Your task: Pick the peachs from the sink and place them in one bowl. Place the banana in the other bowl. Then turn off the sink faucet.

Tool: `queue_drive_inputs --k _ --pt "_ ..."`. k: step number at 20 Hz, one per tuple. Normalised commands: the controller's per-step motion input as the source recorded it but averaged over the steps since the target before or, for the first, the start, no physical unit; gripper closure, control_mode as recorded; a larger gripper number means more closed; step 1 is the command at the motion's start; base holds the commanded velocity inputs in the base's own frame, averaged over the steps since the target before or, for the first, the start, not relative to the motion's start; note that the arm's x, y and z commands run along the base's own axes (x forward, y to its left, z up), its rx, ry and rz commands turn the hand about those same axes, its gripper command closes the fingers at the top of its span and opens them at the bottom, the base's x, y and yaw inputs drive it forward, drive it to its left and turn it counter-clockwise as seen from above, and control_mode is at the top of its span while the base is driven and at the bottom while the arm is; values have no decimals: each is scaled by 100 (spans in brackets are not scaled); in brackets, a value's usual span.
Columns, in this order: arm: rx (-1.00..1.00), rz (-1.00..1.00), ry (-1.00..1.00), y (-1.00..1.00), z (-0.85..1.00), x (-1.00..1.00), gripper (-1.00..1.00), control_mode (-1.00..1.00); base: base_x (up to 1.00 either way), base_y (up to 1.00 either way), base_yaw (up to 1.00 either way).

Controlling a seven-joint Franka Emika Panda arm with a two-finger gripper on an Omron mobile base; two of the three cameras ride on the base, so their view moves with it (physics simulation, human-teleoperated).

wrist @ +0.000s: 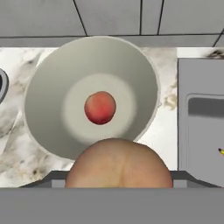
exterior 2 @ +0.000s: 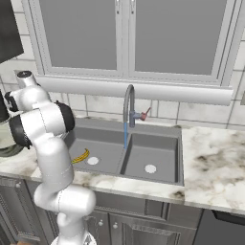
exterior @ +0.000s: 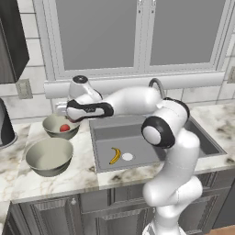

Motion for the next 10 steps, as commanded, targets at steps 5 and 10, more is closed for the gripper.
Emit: queue_drive_inputs --k 5,10 --pt "0 -4 5 40 -13 34 100 -100 0 0 0" --pt "0 -3 3 29 -24 31 100 -100 0 0 0"
